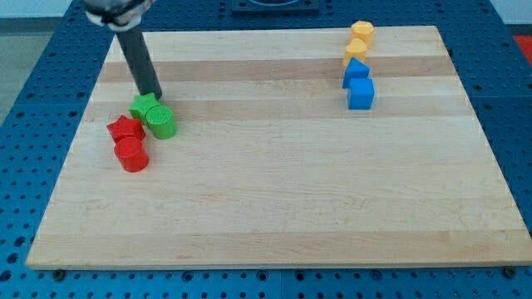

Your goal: Push the green star to the right of the red circle

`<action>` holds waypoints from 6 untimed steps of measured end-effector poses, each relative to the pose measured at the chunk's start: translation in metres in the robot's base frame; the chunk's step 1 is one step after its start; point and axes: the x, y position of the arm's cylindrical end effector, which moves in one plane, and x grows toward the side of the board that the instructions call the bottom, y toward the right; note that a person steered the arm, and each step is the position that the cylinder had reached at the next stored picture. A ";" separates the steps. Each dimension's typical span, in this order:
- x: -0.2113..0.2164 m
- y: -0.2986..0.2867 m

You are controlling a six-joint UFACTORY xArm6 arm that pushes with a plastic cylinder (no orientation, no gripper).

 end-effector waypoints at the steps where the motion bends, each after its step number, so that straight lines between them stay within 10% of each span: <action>1: 0.014 -0.009; 4: 0.124 0.044; 6: 0.095 0.089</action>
